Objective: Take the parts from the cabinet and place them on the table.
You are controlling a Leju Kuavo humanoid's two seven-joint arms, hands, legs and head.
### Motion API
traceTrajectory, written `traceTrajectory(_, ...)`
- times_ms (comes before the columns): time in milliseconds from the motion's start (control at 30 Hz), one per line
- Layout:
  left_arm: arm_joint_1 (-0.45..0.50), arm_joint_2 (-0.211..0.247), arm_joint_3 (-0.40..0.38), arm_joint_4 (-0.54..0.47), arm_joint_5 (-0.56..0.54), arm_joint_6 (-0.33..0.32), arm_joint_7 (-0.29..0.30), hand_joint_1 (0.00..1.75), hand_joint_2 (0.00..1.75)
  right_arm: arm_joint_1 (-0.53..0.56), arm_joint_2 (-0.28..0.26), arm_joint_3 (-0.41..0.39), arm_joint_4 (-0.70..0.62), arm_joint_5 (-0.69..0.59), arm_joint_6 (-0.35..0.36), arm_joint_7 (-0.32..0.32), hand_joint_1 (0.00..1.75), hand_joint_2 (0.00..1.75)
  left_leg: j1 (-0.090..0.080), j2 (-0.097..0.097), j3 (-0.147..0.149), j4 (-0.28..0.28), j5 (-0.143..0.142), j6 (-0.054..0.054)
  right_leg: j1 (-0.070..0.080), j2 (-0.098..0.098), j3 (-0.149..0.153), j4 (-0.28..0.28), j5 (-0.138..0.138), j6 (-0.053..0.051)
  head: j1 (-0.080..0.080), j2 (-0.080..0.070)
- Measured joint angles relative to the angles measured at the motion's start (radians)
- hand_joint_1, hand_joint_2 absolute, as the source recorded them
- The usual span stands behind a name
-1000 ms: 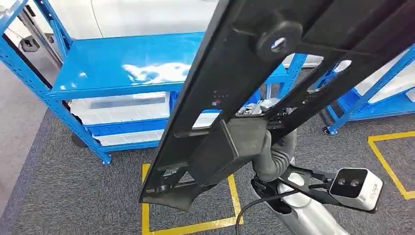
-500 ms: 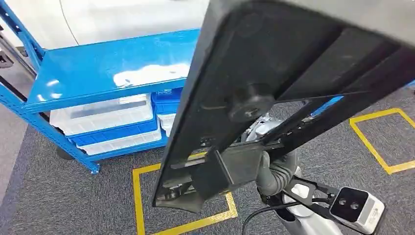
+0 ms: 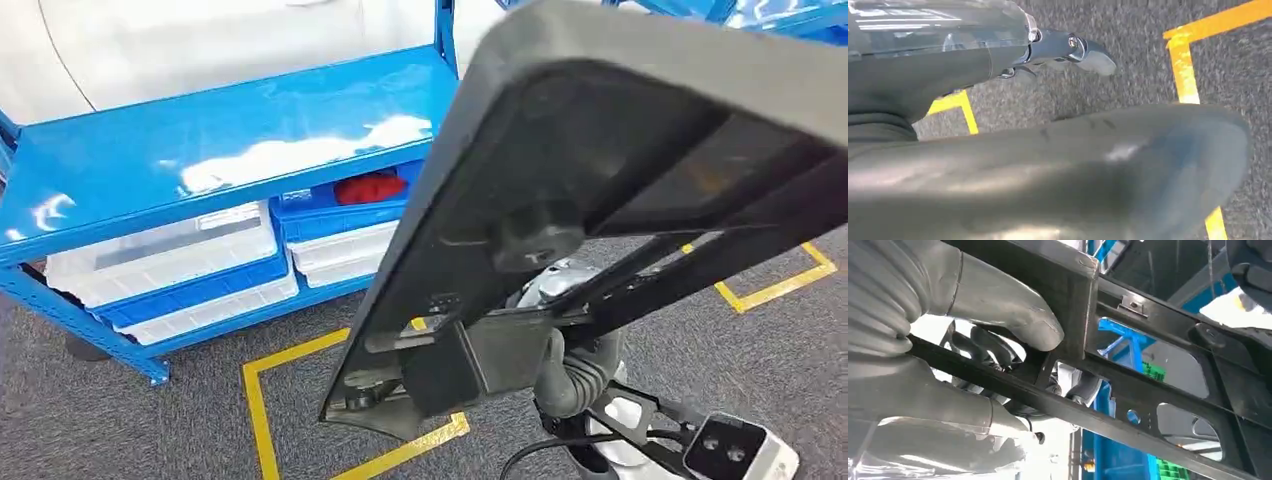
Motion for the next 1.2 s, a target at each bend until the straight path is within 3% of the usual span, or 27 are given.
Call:
traceTrajectory(33,0.002,0.0,-0.006,0.0,0.0,0.0,-0.007,0.0,0.0,0.006,0.004,-0.007,-0.012,0.012,0.0,0.0,1.75,1.75,-0.001,0.01,-0.002,0.0,0.001,0.004,-0.001,-0.021,-0.03,0.064,-0.043,0.003,0.0,0.0)
traceTrajectory(100,0.006,-0.003,-0.016,0.0,-0.002,-0.004,-0.019,0.0,0.0,0.021,0.007,-0.015,-0.035,0.034,0.0,0.0,1.75,1.75,-0.005,0.033,-0.006,0.001,0.0,0.004,-0.004,-0.033,-0.102,0.221,-0.115,0.009,0.0,0.0)
traceTrajectory(133,0.006,-0.005,-0.021,0.0,-0.002,-0.006,-0.024,0.0,0.0,0.029,0.007,-0.018,-0.044,0.048,0.0,0.0,1.75,1.75,-0.005,0.043,-0.008,0.003,0.0,0.005,-0.006,-0.034,-0.126,0.276,-0.128,0.011,0.0,0.0)
traceTrajectory(167,0.005,-0.006,-0.028,0.0,-0.002,-0.007,-0.028,0.0,0.0,0.037,0.007,-0.02,-0.051,0.059,0.0,0.0,1.75,1.75,-0.006,0.055,-0.008,0.004,0.0,0.004,-0.009,-0.036,-0.123,0.276,-0.115,0.012,0.0,0.0)
traceTrajectory(200,0.004,-0.01,-0.032,0.0,-0.002,-0.008,-0.031,0.0,0.0,0.042,0.007,-0.021,-0.056,0.068,0.0,0.0,1.75,1.75,-0.006,0.065,-0.008,0.005,-0.002,0.003,-0.01,-0.039,-0.094,0.227,-0.083,0.012,0.0,0.0)
traceTrajectory(267,0.003,-0.013,-0.037,0.0,-0.002,-0.014,-0.043,0.0,0.0,0.046,0.007,-0.021,-0.071,0.082,0.0,0.0,1.75,1.75,-0.006,0.082,-0.006,0.009,-0.005,-0.002,-0.009,-0.061,0.005,0.05,-0.006,0.007,0.0,0.0)
traceTrajectory(300,0.002,-0.014,-0.04,0.0,-0.002,-0.016,-0.051,0.0,0.0,0.044,0.007,-0.021,-0.079,0.086,-0.003,0.0,1.75,1.75,-0.008,0.088,-0.005,0.012,-0.008,-0.007,-0.005,-0.103,0.043,-0.027,-0.009,-0.001,0.0,0.0)
traceTrajectory(333,0.0,-0.014,-0.043,0.0,-0.002,-0.019,-0.06,0.0,0.0,0.042,0.008,-0.02,-0.083,0.091,-0.014,0.0,1.75,1.75,-0.015,0.094,-0.007,0.014,-0.01,-0.013,0.003,-0.096,0.042,-0.028,-0.004,-0.01,0.0,0.0)
traceTrajectory(433,-0.005,-0.008,-0.058,0.0,-0.003,-0.029,-0.071,0.0,0.0,0.041,0.011,-0.019,-0.1,0.102,-0.052,0.0,1.75,1.75,-0.015,0.113,-0.001,0.009,-0.009,-0.029,0.006,-0.069,0.034,-0.026,-0.003,-0.024,0.0,0.0)
traceTrajectory(467,-0.008,-0.006,-0.059,0.0,-0.003,-0.032,-0.074,0.0,0.0,0.043,0.011,-0.019,-0.108,0.101,-0.052,0.0,1.75,1.75,-0.015,0.111,-0.001,0.012,-0.014,-0.037,-0.003,-0.061,0.037,-0.034,0.003,-0.034,0.0,0.0)
traceTrajectory(500,-0.009,-0.001,-0.06,0.0,-0.003,-0.033,-0.08,0.0,0.0,0.045,0.011,-0.019,-0.117,0.093,-0.044,0.0,1.75,1.75,-0.009,0.075,-0.009,0.03,-0.033,-0.044,-0.005,-0.056,0.037,-0.037,0.007,-0.039,0.0,0.0)
traceTrajectory(533,-0.009,0.0,-0.06,0.0,-0.003,-0.035,-0.088,0.0,0.0,0.046,0.012,-0.021,-0.119,0.081,-0.022,0.0,1.75,1.75,-0.008,0.047,-0.031,0.086,-0.075,-0.046,-0.005,-0.051,0.034,-0.037,0.009,-0.045,0.0,0.0)
traceTrajectory(567,-0.006,0.003,-0.06,0.0,-0.002,-0.035,-0.093,0.0,0.0,0.05,0.016,-0.027,-0.119,0.072,0.002,0.0,1.75,1.75,-0.008,0.034,-0.067,0.17,-0.121,-0.048,-0.004,-0.041,0.033,-0.037,0.01,-0.048,0.0,0.0)
traceTrajectory(600,-0.003,0.008,-0.06,0.0,-0.001,-0.035,-0.095,0.0,0.0,0.055,0.02,-0.037,-0.119,0.064,0.03,0.0,1.75,1.75,-0.008,0.029,-0.107,0.26,-0.16,-0.05,-0.002,-0.03,0.03,-0.036,0.011,-0.05,0.0,0.0)
traceTrajectory(633,-0.001,0.011,-0.06,0.0,-0.001,-0.035,-0.095,0.0,0.0,0.06,0.026,-0.047,-0.119,0.061,0.054,0.0,1.75,1.75,-0.008,0.028,-0.136,0.324,-0.178,-0.051,-0.001,-0.019,0.029,-0.035,0.012,-0.05,0.0,0.0)
traceTrajectory(667,0.0,0.017,-0.06,0.0,0.0,-0.033,-0.095,0.0,0.0,0.066,0.034,-0.058,-0.119,0.059,0.073,0.0,1.75,1.75,-0.008,0.028,-0.144,0.341,-0.171,-0.05,0.0,-0.008,0.029,-0.034,0.012,-0.05,0.0,0.0)
traceTrajectory(700,0.0,0.022,-0.06,0.0,0.0,-0.029,-0.095,0.0,0.0,0.071,0.045,-0.073,-0.119,0.058,0.092,0.0,1.75,1.75,-0.008,0.028,-0.128,0.305,-0.139,-0.048,0.0,0.003,0.029,-0.032,0.012,-0.05,0.0,0.0)
traceTrajectory(733,0.0,0.029,-0.06,0.0,0.0,-0.029,-0.095,0.0,0.0,0.075,0.055,-0.084,-0.119,0.058,0.102,0.0,1.75,1.75,-0.008,0.024,-0.089,0.224,-0.089,-0.044,0.0,0.016,0.03,-0.03,0.012,-0.05,0.0,0.0)
traceTrajectory(767,-0.001,0.036,-0.06,0.0,0.0,-0.028,-0.093,0.0,0.0,0.076,0.061,-0.09,-0.119,0.058,0.109,0.0,1.75,1.75,-0.008,0.008,-0.042,0.123,-0.039,-0.039,0.001,0.028,0.03,-0.028,0.011,-0.049,0.0,0.0)
traceTrajectory(800,0.0,0.041,-0.06,0.0,0.0,-0.028,-0.09,0.0,0.0,0.076,0.066,-0.097,-0.119,0.057,0.114,0.0,1.75,1.75,-0.008,-0.029,-0.007,0.042,-0.01,-0.032,-0.001,0.037,0.029,-0.026,0.011,-0.048,0.0,0.0)
traceTrajectory(833,0.0,0.049,-0.06,0.002,0.001,-0.029,-0.086,0.0,0.0,0.076,0.07,-0.104,-0.119,0.055,0.118,0.0,1.75,1.75,-0.007,-0.055,0.001,0.026,-0.025,-0.028,0.003,0.043,0.026,-0.025,0.013,-0.043,0.0,0.0)
traceTrajectory(1067,0.0,0.05,-0.06,0.002,0.001,-0.029,-0.084,0.0,0.0,0.076,0.072,-0.106,-0.119,0.054,0.12,0.0,1.75,1.75,-0.007,-0.054,0.001,0.017,-0.023,-0.028,0.003,0.047,0.024,-0.023,0.013,-0.041,0.0,0.0)
traceTrajectory(1100,0.0,0.053,-0.06,0.003,0.001,-0.03,-0.08,0.0,0.0,0.078,0.077,-0.112,-0.119,0.051,0.124,0.0,1.75,1.75,-0.009,-0.046,0.002,0.014,-0.022,-0.028,-0.001,0.056,0.018,-0.022,0.017,-0.034,0.0,0.0)
traceTrajectory(1133,0.0,0.06,-0.06,0.004,0.001,-0.034,-0.073,0.0,0.0,0.077,0.091,-0.125,-0.119,0.047,0.1,0.0,1.75,1.75,-0.013,-0.026,0.004,0.007,-0.014,-0.015,-0.006,0.082,0.013,-0.034,0.028,-0.014,0.0,0.0)
traceTrajectory(1167,-0.002,0.06,-0.061,0.004,0.001,-0.035,-0.073,0.0,0.0,0.076,0.093,-0.125,-0.12,0.046,0.084,0.0,1.75,1.75,0.003,-0.013,0.008,-0.008,-0.004,-0.008,-0.001,0.077,0.013,-0.027,0.024,-0.012,0.0,0.0)
traceTrajectory(1200,0.001,0.066,-0.069,0.005,0.001,-0.042,-0.071,0.0,0.0,0.074,0.096,-0.125,-0.12,0.048,0.018,0.0,1.75,1.75,-0.006,0.034,0.007,-0.011,-0.001,0.002,-0.004,-0.035,-0.114,0.237,-0.115,0.001,0.0,0.0)
